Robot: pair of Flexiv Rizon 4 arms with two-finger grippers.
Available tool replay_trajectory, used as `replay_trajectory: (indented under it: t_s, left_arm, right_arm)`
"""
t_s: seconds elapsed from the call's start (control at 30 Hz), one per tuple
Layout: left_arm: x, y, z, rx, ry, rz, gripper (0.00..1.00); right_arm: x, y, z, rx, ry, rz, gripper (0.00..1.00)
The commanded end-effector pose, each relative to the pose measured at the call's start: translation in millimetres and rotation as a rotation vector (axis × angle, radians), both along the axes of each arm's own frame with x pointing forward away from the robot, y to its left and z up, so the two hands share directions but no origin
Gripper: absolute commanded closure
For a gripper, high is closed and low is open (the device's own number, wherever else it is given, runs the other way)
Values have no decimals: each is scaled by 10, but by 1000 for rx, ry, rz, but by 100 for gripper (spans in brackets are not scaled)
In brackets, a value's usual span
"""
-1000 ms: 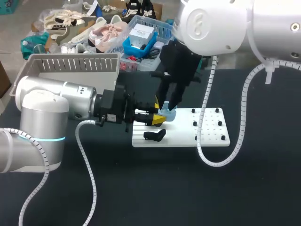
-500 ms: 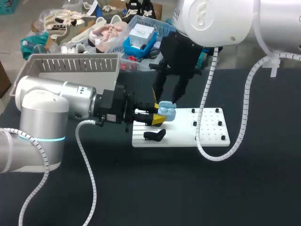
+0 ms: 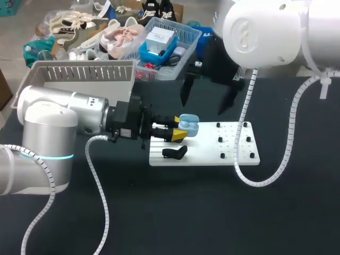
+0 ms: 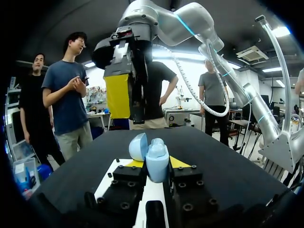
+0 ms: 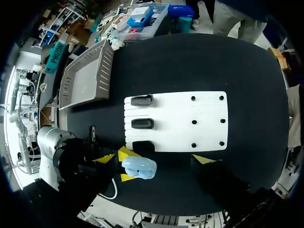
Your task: Pick up each earbud case from the left stands, insert the matching earbuds, close the lid, and place the case in the box.
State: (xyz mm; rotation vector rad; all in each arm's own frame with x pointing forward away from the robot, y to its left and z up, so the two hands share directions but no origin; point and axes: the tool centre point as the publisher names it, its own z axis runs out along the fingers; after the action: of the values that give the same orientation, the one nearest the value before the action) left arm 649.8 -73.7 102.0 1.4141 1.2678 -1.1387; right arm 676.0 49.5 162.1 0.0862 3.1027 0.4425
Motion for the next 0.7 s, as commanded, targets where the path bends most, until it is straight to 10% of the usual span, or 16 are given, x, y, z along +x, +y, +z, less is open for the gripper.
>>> replay_trajectory:
  t_s: [0.03,0.7]
  left_arm:
    - [-8,-2,-1,-1,-2,4,100]
    - [-8,-2,-1,-1,-2,4,100]
  right_arm:
    - [60,-51,-71,-1,-6,-32,0]
    - [-43,-135,-259,-26,84,-37,0]
